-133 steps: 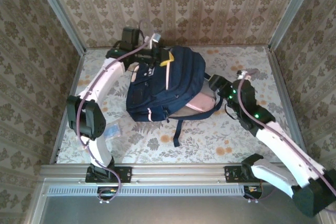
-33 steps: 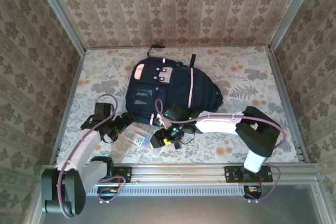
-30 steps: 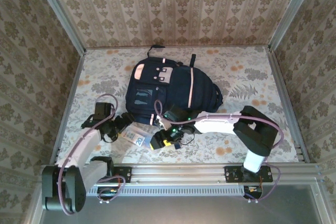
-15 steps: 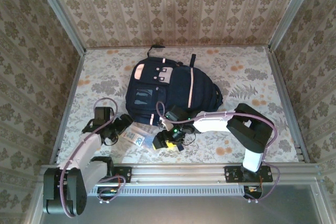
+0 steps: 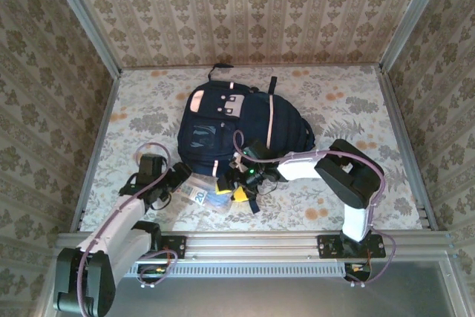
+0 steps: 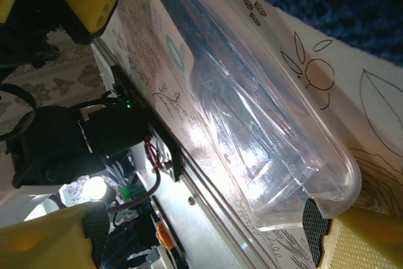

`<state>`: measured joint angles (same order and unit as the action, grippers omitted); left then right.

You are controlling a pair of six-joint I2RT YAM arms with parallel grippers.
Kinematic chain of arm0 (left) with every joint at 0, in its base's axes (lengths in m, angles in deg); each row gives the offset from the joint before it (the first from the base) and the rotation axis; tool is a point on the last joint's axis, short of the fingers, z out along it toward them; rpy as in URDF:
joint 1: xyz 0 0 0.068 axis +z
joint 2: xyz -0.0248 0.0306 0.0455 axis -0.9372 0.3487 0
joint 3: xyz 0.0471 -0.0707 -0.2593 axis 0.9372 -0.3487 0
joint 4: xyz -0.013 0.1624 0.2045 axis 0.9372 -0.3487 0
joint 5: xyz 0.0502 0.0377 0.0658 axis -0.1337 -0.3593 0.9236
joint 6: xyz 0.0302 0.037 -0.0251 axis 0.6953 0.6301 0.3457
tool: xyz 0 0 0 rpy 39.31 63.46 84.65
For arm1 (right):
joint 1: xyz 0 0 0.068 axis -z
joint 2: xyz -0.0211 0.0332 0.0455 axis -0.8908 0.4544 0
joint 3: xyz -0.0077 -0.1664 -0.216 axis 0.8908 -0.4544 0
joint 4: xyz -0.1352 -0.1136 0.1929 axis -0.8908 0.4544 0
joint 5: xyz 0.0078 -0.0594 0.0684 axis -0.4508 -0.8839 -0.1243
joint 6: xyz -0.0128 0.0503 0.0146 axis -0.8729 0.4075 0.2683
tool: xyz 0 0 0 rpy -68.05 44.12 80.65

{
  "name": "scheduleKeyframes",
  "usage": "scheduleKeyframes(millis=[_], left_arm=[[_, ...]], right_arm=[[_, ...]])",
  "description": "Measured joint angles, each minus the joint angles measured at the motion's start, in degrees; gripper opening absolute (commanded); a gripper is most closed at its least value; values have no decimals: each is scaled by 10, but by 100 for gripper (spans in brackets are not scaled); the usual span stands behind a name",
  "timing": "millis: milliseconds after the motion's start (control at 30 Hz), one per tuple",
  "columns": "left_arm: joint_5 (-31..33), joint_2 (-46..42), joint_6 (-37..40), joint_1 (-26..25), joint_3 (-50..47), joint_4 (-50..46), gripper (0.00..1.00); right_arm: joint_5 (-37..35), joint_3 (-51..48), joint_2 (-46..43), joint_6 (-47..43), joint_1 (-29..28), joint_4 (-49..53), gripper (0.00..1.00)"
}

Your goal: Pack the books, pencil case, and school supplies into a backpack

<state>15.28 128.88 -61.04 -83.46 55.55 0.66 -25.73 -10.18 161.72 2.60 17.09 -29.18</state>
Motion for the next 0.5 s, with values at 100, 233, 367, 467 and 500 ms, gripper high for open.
scheduleKeyframes(millis=[100, 233, 367, 467, 500], left_arm=[[12, 0, -8, -8, 0, 0, 87], [15, 0, -17, -12, 0, 1, 87], [13, -2, -28, -15, -4, 7, 87], [10, -3, -34, -16, -6, 12, 87], [10, -3, -34, -16, -6, 12, 87]], right_arm=[[-4, 1, 1, -7, 0, 8, 81], [-55, 8, -17, -36, -8, 58, 81], [-116, 7, -42, -50, -8, 108, 81], [-130, 4, -46, -53, -8, 116, 81], [-131, 3, -46, -53, -8, 116, 81]])
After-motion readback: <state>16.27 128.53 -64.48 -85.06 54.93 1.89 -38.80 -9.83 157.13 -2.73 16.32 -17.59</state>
